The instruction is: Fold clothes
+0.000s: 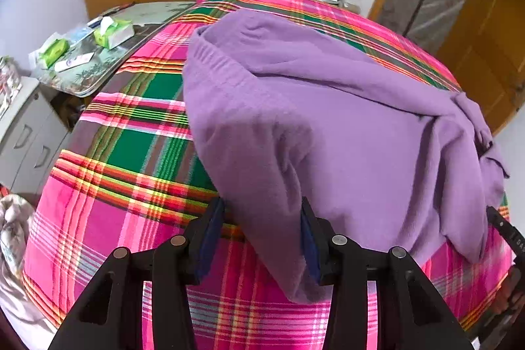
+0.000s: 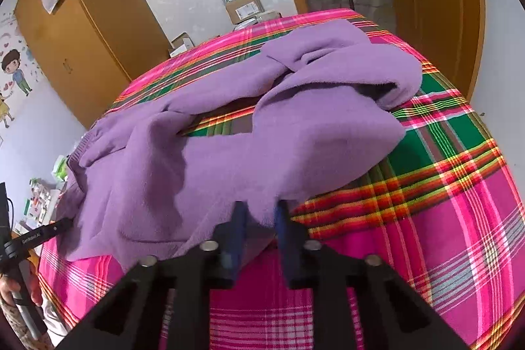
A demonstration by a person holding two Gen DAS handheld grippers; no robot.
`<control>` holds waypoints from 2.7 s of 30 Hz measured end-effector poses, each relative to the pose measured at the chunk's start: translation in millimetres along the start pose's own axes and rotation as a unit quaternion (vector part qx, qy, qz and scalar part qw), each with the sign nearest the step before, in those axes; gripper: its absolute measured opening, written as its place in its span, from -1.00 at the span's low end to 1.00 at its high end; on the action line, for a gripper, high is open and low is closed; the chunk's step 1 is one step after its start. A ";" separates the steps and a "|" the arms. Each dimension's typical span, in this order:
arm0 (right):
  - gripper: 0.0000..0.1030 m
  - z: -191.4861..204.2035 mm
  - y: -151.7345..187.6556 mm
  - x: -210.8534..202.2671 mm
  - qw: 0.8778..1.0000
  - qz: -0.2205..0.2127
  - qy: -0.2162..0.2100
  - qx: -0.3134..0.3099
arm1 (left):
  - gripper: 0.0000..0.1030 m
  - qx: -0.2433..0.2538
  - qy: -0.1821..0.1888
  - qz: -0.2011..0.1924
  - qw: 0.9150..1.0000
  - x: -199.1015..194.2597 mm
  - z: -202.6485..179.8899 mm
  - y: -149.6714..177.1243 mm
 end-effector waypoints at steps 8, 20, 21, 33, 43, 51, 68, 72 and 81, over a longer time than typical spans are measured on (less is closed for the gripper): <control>-0.88 -11.1 -9.6 -28.6 0.998 -0.055 0.005 0.008 | -0.80 -0.045 0.026 -0.012 0.999 -5.2 16.9 -2.1; -0.87 -55.3 -24.6 -57.8 0.991 -0.103 0.069 0.043 | -0.86 -0.071 0.053 -0.042 0.995 -25.3 29.6 2.9; -0.87 -57.9 -24.6 -57.0 0.991 -0.101 0.070 0.045 | -0.86 -0.074 0.056 -0.041 0.995 -25.2 32.3 2.5; -0.47 -66.0 -0.7 -65.5 0.990 -0.080 0.096 0.070 | -0.86 -0.101 0.077 -0.033 0.991 -17.9 44.2 7.1; -0.46 -2.0 27.9 -71.4 0.995 -0.089 0.038 -0.025 | -0.86 -0.111 0.088 -0.032 0.989 -15.2 54.0 11.5; -0.46 35.6 35.5 -27.1 0.997 -0.013 0.004 -0.072 | -0.80 -0.141 0.075 -0.055 0.986 -28.6 79.0 14.4; -0.19 53.0 33.9 -12.1 0.996 0.002 -0.001 -0.094 | -0.17 -0.030 -0.014 -0.107 0.994 -47.7 46.6 -1.1; -0.14 51.5 36.3 -12.5 0.996 0.004 0.001 -0.089 | -0.17 0.014 -0.050 -0.100 0.994 -39.4 28.6 -3.2; -0.09 53.6 40.0 -12.5 0.996 0.006 0.001 -0.087 | -0.17 0.067 -0.094 -0.091 0.989 -30.2 7.6 -1.3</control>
Point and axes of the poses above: each gripper's, at about its wrist camera, not at the fingertips, and x roughly the way its jaws point, z to its left, y to its underside, the point moved 3 cm from there along x, roughly the way its jaws point, and after that the axes turned 1 degree about z, right-handed, at the moved point
